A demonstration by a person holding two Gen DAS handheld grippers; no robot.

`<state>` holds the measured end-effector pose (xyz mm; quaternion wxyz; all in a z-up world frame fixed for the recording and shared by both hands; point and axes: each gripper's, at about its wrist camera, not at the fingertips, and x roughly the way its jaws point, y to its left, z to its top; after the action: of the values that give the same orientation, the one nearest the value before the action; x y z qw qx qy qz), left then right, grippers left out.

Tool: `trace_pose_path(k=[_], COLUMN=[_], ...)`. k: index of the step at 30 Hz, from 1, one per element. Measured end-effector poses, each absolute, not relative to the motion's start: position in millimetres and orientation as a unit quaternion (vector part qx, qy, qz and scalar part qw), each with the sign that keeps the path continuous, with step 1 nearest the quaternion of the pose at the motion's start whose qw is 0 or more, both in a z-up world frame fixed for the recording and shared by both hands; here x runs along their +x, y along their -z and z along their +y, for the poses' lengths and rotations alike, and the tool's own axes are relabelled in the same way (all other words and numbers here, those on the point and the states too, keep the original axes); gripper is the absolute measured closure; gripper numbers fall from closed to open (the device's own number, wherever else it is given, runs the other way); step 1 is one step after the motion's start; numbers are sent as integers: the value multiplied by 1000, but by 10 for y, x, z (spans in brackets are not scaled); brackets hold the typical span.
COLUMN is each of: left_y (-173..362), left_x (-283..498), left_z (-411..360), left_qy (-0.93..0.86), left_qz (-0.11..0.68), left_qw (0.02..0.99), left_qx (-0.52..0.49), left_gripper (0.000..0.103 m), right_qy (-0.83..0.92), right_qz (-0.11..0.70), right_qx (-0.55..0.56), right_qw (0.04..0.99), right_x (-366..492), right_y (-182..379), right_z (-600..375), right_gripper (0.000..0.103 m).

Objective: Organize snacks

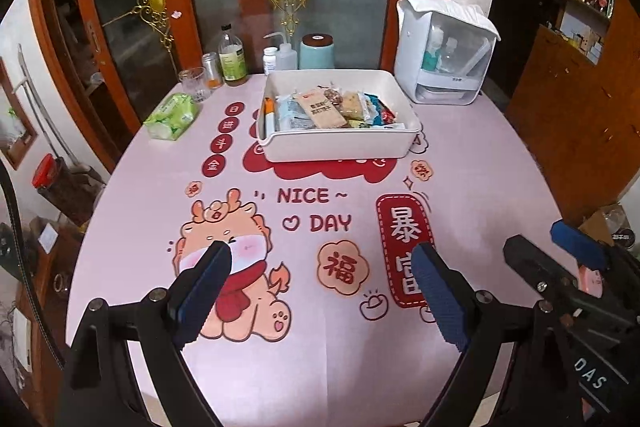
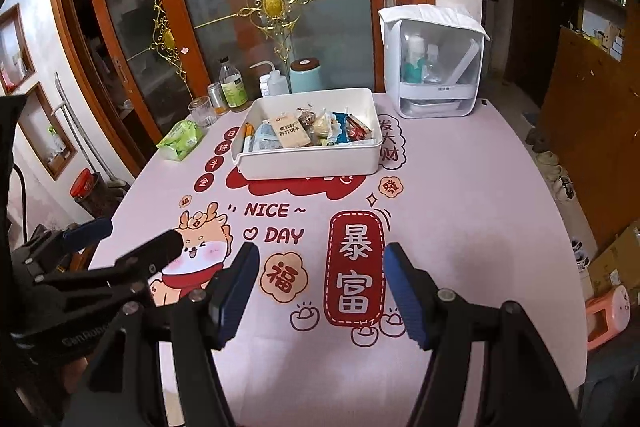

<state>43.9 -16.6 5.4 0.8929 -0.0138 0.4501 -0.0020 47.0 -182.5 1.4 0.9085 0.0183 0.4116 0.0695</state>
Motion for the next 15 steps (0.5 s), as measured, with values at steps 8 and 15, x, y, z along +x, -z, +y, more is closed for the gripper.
trace_pose_path(k=[8,15], left_y=[6,12], left_x=[405,415], left_z=[-122,-102], left_qy=[1,1], left_qz=[462,462], left_qw=[886,887], left_qx=[-21,-22], left_gripper=[12,12], right_qy=[-73,-71], right_qz=[421,417], right_qx=[30,27], right_qw=[904,906], right_x=[469,479], right_y=[4,-15], right_z=[-1828,-1805], right_gripper=[38,38])
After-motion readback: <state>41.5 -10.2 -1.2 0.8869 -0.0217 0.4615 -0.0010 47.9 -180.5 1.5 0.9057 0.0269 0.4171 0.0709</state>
